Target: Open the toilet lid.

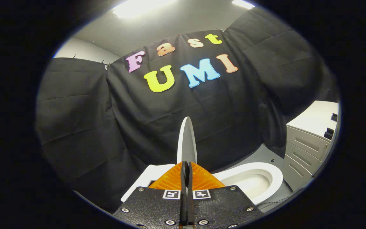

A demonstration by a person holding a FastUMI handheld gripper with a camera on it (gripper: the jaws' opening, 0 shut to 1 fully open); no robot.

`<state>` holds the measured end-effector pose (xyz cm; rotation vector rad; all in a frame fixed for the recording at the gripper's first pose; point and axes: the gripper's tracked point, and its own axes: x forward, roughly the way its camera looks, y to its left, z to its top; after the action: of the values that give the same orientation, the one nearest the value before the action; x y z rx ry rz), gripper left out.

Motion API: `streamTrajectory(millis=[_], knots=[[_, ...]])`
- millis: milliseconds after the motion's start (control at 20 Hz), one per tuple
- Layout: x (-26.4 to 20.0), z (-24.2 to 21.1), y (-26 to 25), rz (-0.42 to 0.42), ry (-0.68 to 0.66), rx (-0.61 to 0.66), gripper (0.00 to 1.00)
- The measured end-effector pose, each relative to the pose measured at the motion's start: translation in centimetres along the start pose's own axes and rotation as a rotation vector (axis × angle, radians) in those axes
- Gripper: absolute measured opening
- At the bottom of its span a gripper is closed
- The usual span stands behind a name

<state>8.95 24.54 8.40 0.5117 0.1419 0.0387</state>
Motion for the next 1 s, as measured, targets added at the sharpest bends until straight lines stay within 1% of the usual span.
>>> streamTrajectory(millis=[400,550,700,1000], knots=[[0.4,-0.8,4.4,0.061,-0.006,-0.107,0.0],[0.5,-1.3,5.3,0.082,-0.002,-0.113,0.0],[0.7,-2.1,7.8,0.101,0.007,-0.119,0.0],[1.0,-3.5,11.1,0.143,0.013,-0.214,0.0]])
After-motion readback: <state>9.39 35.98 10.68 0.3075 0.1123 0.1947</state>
